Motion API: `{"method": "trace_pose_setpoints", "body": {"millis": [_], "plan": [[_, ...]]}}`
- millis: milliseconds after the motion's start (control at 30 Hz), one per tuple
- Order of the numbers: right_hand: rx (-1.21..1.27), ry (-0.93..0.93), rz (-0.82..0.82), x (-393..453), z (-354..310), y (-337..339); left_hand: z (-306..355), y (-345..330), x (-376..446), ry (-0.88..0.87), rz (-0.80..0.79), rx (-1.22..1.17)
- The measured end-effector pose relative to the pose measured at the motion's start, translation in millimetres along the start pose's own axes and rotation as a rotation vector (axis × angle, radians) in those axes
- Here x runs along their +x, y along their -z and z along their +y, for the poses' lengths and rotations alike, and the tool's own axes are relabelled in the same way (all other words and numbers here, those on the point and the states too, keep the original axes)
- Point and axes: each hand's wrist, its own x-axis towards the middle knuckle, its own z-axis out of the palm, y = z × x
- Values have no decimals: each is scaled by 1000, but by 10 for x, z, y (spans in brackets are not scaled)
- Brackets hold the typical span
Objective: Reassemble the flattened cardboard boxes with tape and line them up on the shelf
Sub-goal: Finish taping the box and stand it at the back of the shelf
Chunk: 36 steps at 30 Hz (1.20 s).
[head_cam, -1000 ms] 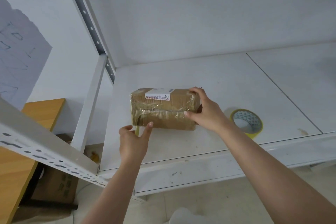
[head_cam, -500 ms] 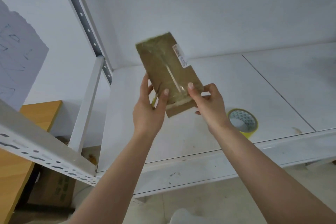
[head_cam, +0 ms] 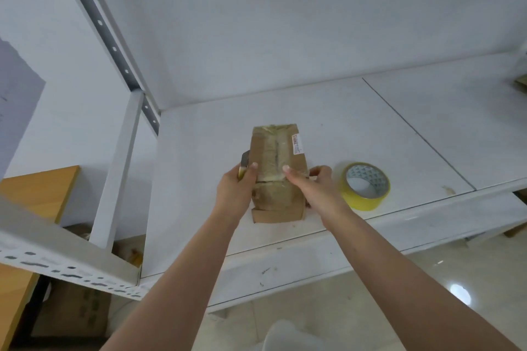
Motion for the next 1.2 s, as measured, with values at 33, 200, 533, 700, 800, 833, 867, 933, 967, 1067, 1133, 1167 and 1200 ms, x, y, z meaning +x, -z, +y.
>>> {"method": "trace_pose_setpoints", "body": {"millis": [33,200,533,700,800,833,867,933,967,1067,1133,1167,1200], "plan": [[-56,25,2,-9,-19,27,32,-5,-6,-15,-10,9],[-198,214,86,-65,-36,286,11,-37,-52,-63,24,-3],[-1323,6,104,44,268,837,164,35,-71,-97,131,-18],[-1404,119,198,-6,223,995,284,76,-116,-195,274,-25],[-1257,246,246,-55,-47,1077,413,69,-192,-271,275,-36],[-1076,287,208,-88,-175,1096,467,53,-234,-309,245,-47],[-845,298,132,-136,-312,1100,522,26,-278,-347,196,-69],[-459,335,-38,-291,-580,1056,651,-41,-364,-420,60,-87],[-386,362,-96,-368,-688,1026,724,-74,-399,-460,-7,-61],[-333,430,-204,-536,-879,912,927,-167,-464,-543,-141,87],[-319,457,-230,-596,-945,864,1002,-201,-491,-518,-153,112],[-321,463,-239,-615,-964,850,1014,-203,-505,-505,-139,98],[-334,467,-246,-622,-973,838,1014,-200,-512,-505,-110,84]]}}
